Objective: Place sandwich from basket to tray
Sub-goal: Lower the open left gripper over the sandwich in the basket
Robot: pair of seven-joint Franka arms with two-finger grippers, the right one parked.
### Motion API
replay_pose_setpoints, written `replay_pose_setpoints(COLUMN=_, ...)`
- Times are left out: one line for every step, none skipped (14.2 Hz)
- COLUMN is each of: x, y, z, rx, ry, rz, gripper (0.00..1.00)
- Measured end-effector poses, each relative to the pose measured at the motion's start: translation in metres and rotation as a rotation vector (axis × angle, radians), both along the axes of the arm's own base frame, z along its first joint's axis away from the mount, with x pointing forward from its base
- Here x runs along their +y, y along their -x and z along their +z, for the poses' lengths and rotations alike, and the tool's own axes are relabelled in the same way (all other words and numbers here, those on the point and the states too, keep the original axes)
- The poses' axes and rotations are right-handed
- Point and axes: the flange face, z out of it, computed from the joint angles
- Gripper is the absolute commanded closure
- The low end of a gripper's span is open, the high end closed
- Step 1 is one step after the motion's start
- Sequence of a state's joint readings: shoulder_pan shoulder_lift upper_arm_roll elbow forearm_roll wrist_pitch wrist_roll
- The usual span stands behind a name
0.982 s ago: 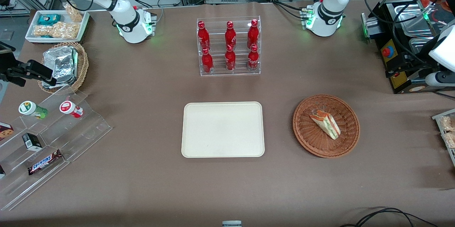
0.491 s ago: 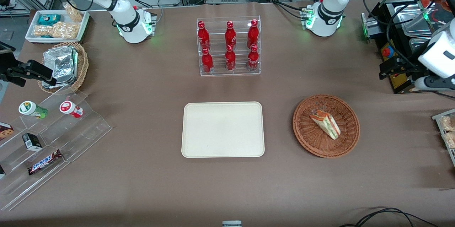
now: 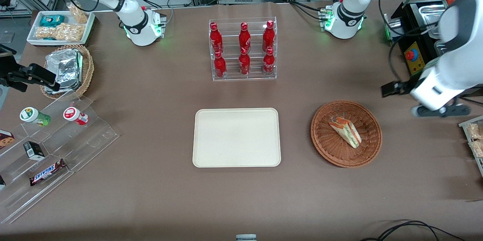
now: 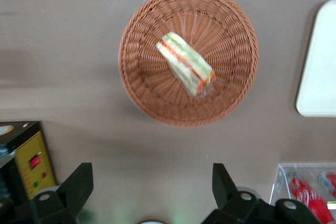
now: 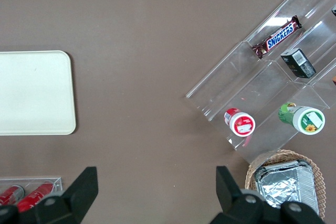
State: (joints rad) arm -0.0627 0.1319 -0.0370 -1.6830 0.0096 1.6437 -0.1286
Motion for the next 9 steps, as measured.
replay_pose_setpoints(x=-0.009, y=-0.002, z=-0.02, rx=-0.012, ry=-0.02, rz=0.018, gripper=0.0)
replay_pose_setpoints(x=-0.017, y=-0.002, z=-0.041, rx=-0.024, ry=-0.036, rz=0.044, gripper=0.0)
replay_pose_setpoints(x=-0.023, y=0.0, z=-0.062, rx=-0.036, ry=-0.045, rz=0.07, gripper=0.0)
replay_pose_setpoints(x=-0.027, y=0.002, z=-0.08, rx=-0.05, ry=-0.048, rz=0.099, gripper=0.0)
replay_pose_setpoints(x=-0.029, y=0.005, z=-0.097, rx=-0.065, ry=-0.051, rz=0.14, gripper=0.0)
replay_pose_setpoints(x=-0.03, y=0.007, z=-0.112, rx=-0.077, ry=-0.057, rz=0.197, gripper=0.0)
replay_pose_setpoints(x=-0.031, y=0.008, z=-0.125, rx=-0.086, ry=-0.064, rz=0.266, gripper=0.0)
replay_pose_setpoints(x=-0.034, y=0.009, z=-0.137, rx=-0.094, ry=-0.073, rz=0.346, gripper=0.0)
replay_pose_setpoints(x=-0.038, y=0.008, z=-0.146, rx=-0.102, ry=-0.091, rz=0.423, gripper=0.0)
